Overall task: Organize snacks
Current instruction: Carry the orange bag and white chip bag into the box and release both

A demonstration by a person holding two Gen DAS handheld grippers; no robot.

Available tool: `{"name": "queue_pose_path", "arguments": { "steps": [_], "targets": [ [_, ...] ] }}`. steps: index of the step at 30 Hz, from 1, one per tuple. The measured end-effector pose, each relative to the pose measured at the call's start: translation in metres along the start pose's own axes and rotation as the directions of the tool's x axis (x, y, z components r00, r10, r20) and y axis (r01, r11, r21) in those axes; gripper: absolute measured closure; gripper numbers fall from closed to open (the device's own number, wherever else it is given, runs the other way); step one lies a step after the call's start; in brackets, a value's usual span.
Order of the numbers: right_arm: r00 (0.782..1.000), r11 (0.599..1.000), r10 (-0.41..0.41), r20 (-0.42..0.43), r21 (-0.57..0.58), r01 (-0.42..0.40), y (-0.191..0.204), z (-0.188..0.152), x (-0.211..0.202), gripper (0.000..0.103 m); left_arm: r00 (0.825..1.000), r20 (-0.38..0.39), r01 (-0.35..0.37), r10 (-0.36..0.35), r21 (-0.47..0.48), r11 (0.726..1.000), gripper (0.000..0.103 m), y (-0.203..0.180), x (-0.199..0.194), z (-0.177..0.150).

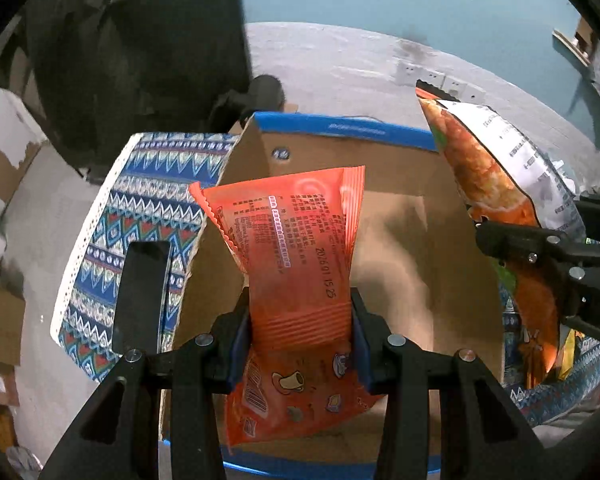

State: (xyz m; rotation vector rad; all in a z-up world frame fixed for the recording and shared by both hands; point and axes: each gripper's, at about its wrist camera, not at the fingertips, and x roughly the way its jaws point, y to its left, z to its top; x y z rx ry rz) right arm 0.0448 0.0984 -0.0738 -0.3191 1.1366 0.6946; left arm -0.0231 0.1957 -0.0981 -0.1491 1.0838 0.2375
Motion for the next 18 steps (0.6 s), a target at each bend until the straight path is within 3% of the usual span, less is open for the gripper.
{"name": "queue_pose_path", "arguments": {
  "steps": [4,7,9,14,18],
  "targets": [
    [1.0,1.0,0.006,-0.024,-0.016,-0.007,0.009,0.002,0.011,0.073,1.0,0.0,-0.006,0.006,-0.004,1.0,0.058,0.001,-0.001,-0.001],
    [0.999,1.0,0.017,-0.033,-0.022,-0.018,0.014,0.003,0.017,0.073,1.0,-0.007,-0.01,0.01,-0.013,1.0,0.05,0.002,-0.001,0.001],
    [0.999,0.999,0.024,-0.034,-0.021,-0.025,0.015,0.004,0.018,0.068,1.0,-0.007,-0.013,0.013,-0.013,1.0,0.049,0.002,-0.001,0.001],
    [1.0,0.999,0.013,0.002,-0.031,-0.013,0.015,0.003,0.007,0.041,1.0,-0.014,-0.017,0.017,-0.011,1.0,0.045,0.0,-0.002,0.002],
    [1.0,1.0,0.006,0.024,-0.019,-0.006,0.007,0.001,-0.002,0.038,1.0,-0.011,-0.008,0.007,-0.017,1.0,0.035,-0.005,-0.006,0.005]
  ]
}}
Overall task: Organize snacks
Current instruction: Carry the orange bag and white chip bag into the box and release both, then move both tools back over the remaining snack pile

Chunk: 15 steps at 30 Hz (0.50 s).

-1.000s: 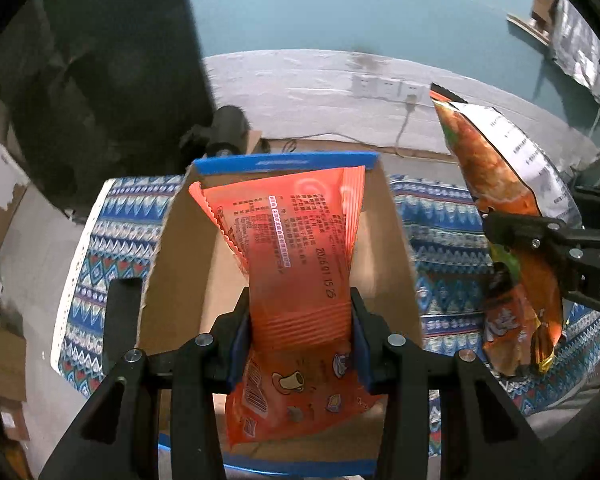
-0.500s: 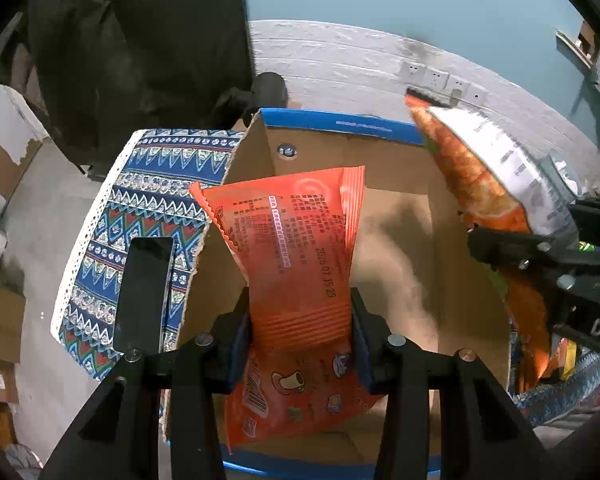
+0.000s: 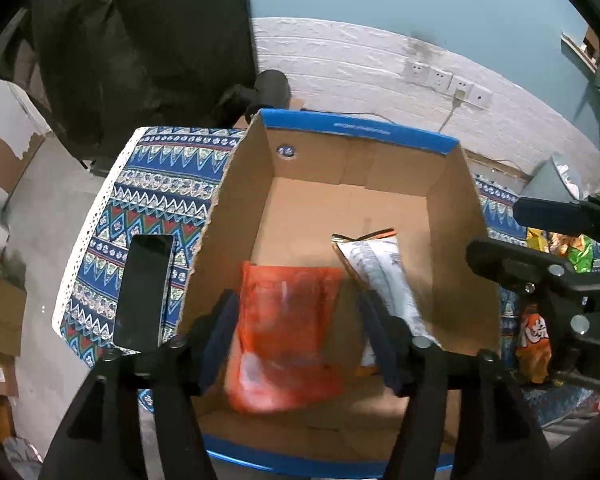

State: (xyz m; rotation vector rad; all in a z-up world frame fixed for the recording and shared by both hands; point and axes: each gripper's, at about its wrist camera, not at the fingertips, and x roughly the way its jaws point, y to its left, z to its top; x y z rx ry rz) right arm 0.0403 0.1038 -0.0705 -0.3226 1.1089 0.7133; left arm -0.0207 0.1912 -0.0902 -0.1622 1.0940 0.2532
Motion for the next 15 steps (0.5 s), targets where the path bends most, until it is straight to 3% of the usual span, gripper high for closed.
{"name": "queue_pose_path", "arguments": {
  "steps": [4,15],
  "targets": [
    [1.0,1.0,-0.012,0.017,0.021,0.011,-0.013,-0.006,-0.012,0.032,1.0,0.02,-0.01,0.009,0.027,1.0,0.03,-0.013,-0.006,0.0],
    [0.998,0.993,-0.055,0.04,0.107,0.051,-0.066,-0.032,-0.04,0.031,0.999,-0.011,0.049,-0.049,0.077,0.996,0.026,-0.057,-0.006,0.0]
  ]
}}
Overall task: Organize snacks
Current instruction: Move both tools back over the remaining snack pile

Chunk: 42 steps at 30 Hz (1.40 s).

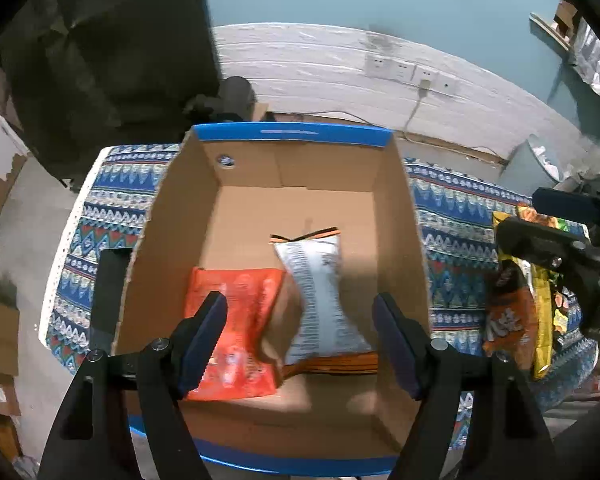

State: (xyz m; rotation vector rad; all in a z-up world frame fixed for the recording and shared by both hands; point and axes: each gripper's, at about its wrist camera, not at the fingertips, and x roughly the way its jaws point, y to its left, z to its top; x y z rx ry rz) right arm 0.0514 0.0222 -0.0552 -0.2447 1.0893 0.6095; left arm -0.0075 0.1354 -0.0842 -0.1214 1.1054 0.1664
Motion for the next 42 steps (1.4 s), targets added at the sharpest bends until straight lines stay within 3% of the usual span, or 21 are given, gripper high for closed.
{"name": "queue_pose_path", "arguments": {
  "steps": [21,32,42],
  "targets": [
    [0.995,0.983,-0.104,-0.003,0.153,0.103,-0.116,-0.071,-0.041,0.027,0.991,-0.069,0.126,-0.119,0.104,0.987,0.022,-0.091,0.004,0.003],
    [0.986,0.957,-0.163,-0.037,0.239,0.167,-0.177,-0.1,-0.044,0.025,0.984,-0.126,0.144,-0.123,0.172,0.975,0.022,-0.139,0.02,0.006],
    [0.977,0.941,-0.166,-0.134,0.274,0.197,-0.225,-0.104,-0.022,0.025,0.981,-0.162,0.131,-0.103,0.168,0.977,0.022,-0.166,0.053,0.022]
  ]
}}
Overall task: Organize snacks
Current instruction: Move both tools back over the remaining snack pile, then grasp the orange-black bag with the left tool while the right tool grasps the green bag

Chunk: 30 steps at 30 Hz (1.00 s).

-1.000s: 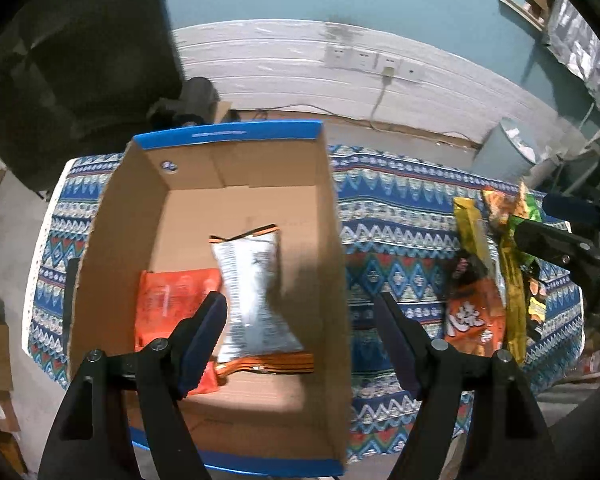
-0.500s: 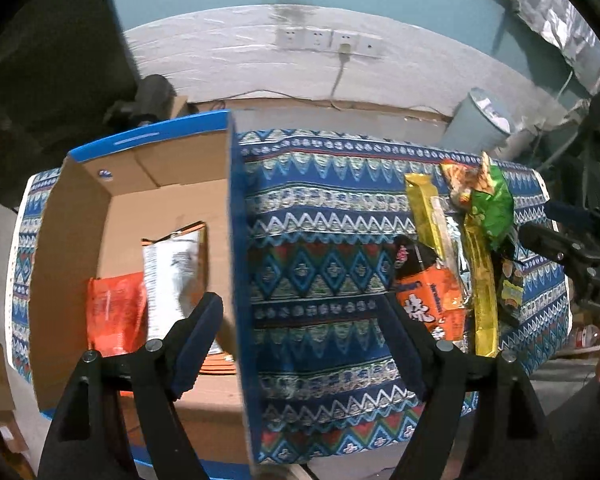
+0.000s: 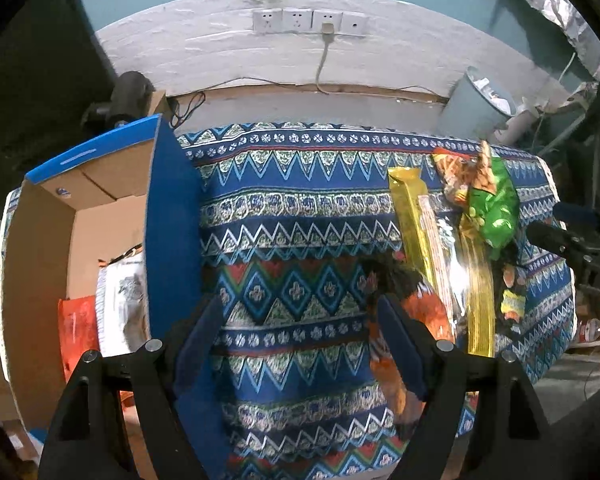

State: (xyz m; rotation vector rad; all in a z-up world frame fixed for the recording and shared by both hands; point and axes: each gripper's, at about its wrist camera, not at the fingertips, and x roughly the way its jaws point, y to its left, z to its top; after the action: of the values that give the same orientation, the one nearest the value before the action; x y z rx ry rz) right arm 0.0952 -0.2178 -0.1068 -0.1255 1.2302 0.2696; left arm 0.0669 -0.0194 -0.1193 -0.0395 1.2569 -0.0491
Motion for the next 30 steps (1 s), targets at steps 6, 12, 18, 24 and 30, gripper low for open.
{"name": "queue_pose_path", "arguments": {
  "steps": [6,12,18,24,30],
  "targets": [
    [0.999,0.996,0.037,-0.033,0.086,-0.034,-0.023,0.014,0.029,0.025,0.999,-0.045,0.028,-0.03,-0.059,0.998,0.022,0.003,0.025,0.013],
    [0.998,0.992,0.02,-0.059,0.124,-0.013,-0.036,0.021,0.057,0.025,0.996,-0.066,0.055,-0.061,-0.085,0.995,0.022,0.0,0.041,0.02],
    [0.997,0.988,0.046,-0.065,0.152,-0.036,-0.042,0.023,0.074,0.025,0.995,-0.067,0.067,-0.072,-0.081,0.994,0.021,-0.004,0.048,0.027],
    [0.995,0.988,0.068,-0.074,0.147,-0.057,-0.037,0.021,0.089,0.032,0.993,-0.074,0.082,-0.088,-0.085,0.993,0.021,-0.006,0.048,0.028],
    [0.997,0.992,0.053,-0.055,0.12,-0.046,-0.032,0.017,0.085,0.056,0.991,-0.049,0.12,-0.126,-0.099,0.988,0.02,-0.009,0.033,0.022]
  ]
}}
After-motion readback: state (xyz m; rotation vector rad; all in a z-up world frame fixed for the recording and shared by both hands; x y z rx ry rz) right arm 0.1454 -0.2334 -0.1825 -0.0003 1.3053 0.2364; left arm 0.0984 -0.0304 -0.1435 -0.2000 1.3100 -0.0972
